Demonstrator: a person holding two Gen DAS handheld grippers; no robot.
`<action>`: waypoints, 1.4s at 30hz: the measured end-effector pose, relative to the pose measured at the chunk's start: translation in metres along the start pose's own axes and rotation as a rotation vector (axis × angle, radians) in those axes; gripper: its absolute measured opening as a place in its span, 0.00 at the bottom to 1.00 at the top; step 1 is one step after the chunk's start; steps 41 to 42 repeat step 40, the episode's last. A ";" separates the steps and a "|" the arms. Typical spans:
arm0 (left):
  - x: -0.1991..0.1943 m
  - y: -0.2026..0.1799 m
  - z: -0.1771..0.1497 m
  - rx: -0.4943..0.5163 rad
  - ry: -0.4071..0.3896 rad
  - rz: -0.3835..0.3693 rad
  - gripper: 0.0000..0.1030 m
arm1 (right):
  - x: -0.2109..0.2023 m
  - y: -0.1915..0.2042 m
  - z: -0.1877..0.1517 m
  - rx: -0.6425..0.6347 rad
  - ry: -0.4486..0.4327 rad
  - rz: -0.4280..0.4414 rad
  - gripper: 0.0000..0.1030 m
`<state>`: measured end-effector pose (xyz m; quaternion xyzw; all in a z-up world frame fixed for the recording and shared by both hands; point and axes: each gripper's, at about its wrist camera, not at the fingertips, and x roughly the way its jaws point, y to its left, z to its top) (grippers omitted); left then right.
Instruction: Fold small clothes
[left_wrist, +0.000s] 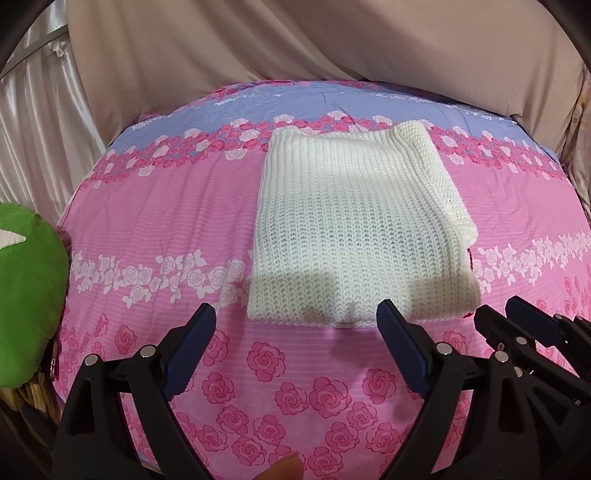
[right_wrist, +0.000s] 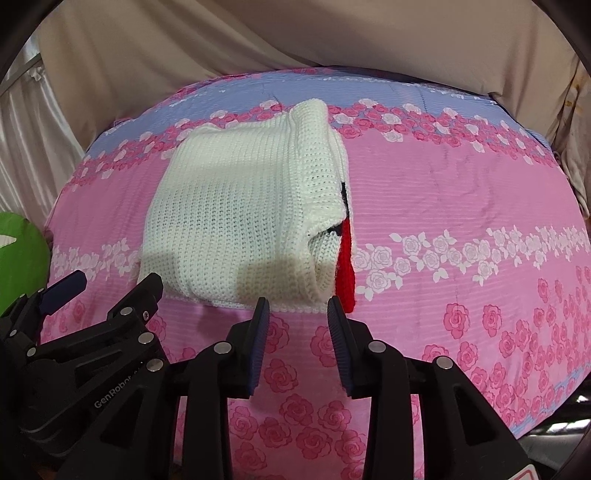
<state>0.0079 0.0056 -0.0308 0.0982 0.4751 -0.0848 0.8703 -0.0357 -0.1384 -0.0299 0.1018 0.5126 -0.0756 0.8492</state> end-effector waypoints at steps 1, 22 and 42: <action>0.000 -0.001 0.000 0.002 -0.001 -0.001 0.83 | -0.001 0.000 0.000 0.002 -0.003 -0.003 0.33; 0.003 -0.007 0.006 0.013 0.001 -0.006 0.80 | -0.002 -0.002 0.005 0.020 -0.011 -0.024 0.33; 0.000 -0.015 0.010 0.040 -0.017 0.008 0.70 | 0.002 0.001 0.006 0.015 -0.007 -0.026 0.32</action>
